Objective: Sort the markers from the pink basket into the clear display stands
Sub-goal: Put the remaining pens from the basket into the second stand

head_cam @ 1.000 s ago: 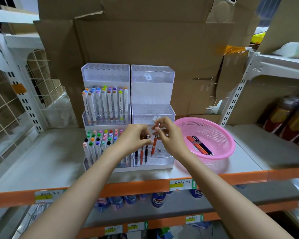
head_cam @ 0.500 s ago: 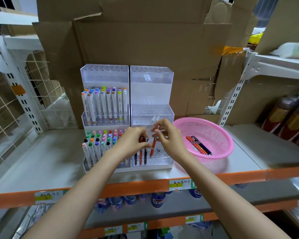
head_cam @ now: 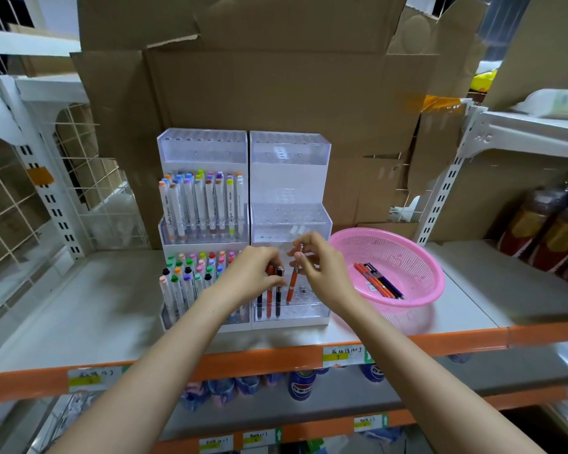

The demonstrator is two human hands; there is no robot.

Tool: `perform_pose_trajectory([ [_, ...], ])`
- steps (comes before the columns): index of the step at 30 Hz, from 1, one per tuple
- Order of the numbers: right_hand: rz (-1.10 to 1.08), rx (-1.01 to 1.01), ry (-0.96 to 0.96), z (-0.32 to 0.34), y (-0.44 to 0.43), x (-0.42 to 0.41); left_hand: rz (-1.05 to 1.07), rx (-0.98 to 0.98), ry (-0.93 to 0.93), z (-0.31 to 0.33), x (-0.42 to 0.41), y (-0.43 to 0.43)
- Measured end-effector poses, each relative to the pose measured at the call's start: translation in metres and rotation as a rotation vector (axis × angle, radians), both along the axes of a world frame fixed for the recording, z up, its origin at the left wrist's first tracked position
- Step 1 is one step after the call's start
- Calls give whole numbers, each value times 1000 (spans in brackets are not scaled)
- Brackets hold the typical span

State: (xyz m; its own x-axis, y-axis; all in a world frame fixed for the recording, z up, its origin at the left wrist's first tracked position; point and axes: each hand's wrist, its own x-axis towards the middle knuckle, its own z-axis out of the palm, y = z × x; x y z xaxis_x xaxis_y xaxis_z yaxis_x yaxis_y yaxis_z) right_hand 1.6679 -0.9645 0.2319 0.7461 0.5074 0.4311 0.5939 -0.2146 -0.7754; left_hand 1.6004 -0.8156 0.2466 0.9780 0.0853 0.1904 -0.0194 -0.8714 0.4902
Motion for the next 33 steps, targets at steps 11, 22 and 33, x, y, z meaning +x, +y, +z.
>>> perform_pose_trajectory([
  [11, -12, 0, -8, -2, -1, -1, 26, 61, -17, -2, 2, 0],
  [22, 52, -59, 36, -4, 0, -5, -22, 102, -72, -3, -3, 2],
  [33, 41, -71, 21, -8, 0, -3, -16, 469, -111, -12, -10, 31],
])
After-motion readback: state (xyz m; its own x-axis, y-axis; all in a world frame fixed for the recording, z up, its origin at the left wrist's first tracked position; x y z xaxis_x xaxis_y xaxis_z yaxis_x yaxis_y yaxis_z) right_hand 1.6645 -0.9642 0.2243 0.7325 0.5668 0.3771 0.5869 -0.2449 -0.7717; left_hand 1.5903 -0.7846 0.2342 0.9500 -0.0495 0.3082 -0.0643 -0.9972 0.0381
